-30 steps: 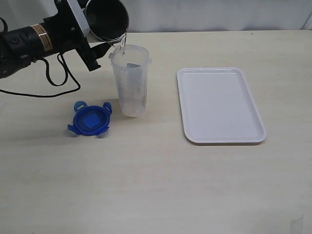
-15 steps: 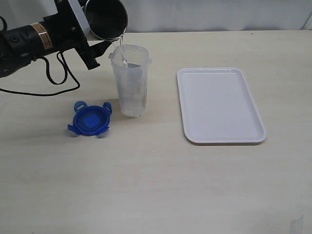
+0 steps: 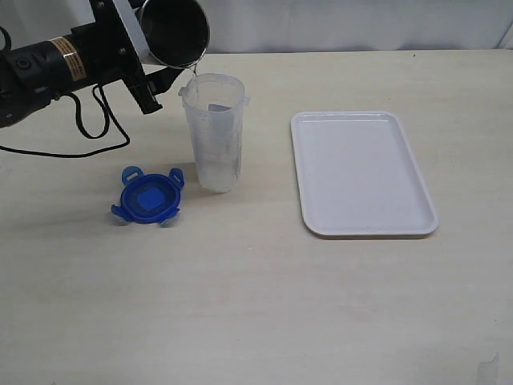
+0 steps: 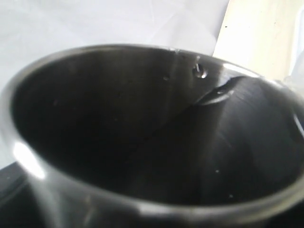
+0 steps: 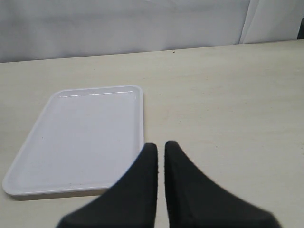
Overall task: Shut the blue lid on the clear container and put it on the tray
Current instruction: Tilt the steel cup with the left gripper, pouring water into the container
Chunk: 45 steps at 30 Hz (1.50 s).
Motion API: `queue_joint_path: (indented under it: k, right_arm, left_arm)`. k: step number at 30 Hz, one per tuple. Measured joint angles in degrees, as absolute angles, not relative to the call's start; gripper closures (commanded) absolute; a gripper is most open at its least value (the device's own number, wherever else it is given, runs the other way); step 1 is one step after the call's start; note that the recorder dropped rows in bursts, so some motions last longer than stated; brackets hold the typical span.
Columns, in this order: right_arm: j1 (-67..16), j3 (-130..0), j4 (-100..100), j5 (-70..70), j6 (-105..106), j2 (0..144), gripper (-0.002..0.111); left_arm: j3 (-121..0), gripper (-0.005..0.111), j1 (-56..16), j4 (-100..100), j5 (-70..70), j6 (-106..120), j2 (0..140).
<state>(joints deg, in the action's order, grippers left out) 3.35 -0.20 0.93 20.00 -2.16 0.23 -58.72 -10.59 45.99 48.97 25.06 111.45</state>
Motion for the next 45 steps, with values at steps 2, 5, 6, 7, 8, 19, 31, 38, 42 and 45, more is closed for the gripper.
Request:
queue_joint_path:
  k: [2, 5, 6, 7, 8, 19, 31, 38, 42, 45]
  right_arm:
    - [3.4, -0.2, 0.9, 20.0, -2.2, 0.2, 0.103]
    - [3.4, -0.2, 0.9, 20.0, -2.2, 0.2, 0.103]
    - [3.4, -0.2, 0.9, 20.0, -2.2, 0.2, 0.103]
    - [3.4, -0.2, 0.9, 20.0, -2.2, 0.2, 0.103]
    - [3.4, -0.2, 0.9, 20.0, -2.2, 0.2, 0.103]
    - [3.4, -0.2, 0.9, 20.0, -2.2, 0.2, 0.103]
    - [3.4, -0.2, 0.9, 20.0, -2.2, 0.2, 0.103]
    - [3.4, -0.2, 0.9, 20.0, -2.2, 0.2, 0.103]
    - [3.4, -0.2, 0.9, 20.0, -2.2, 0.2, 0.103]
    - [3.4, -0.2, 0.9, 20.0, -2.2, 0.2, 0.103]
  left_arm:
    - [-58.7, 0.107, -10.6, 46.0, 49.0, 25.4, 111.5]
    - [-58.7, 0.107, -10.6, 46.0, 48.9, 26.4, 111.5]
    - [-58.7, 0.107, -10.6, 46.0, 48.9, 26.8, 111.5]
    - [-58.7, 0.107, -10.6, 46.0, 48.9, 27.4, 111.5]
    - [-58.7, 0.107, -10.6, 46.0, 48.9, 27.9, 111.5]
    - [-58.7, 0.107, -10.6, 45.9, 48.9, 30.8, 111.5]
    - [-58.8, 0.107, -10.6, 45.9, 48.9, 33.0, 111.5]
    - [-58.8, 0.107, -10.6, 45.9, 48.9, 34.3, 111.5]
    - [-58.8, 0.107, -10.6, 45.9, 49.1, 34.3, 111.5]
    - [-58.8, 0.107, -10.6, 45.9, 49.2, 34.3, 111.5]
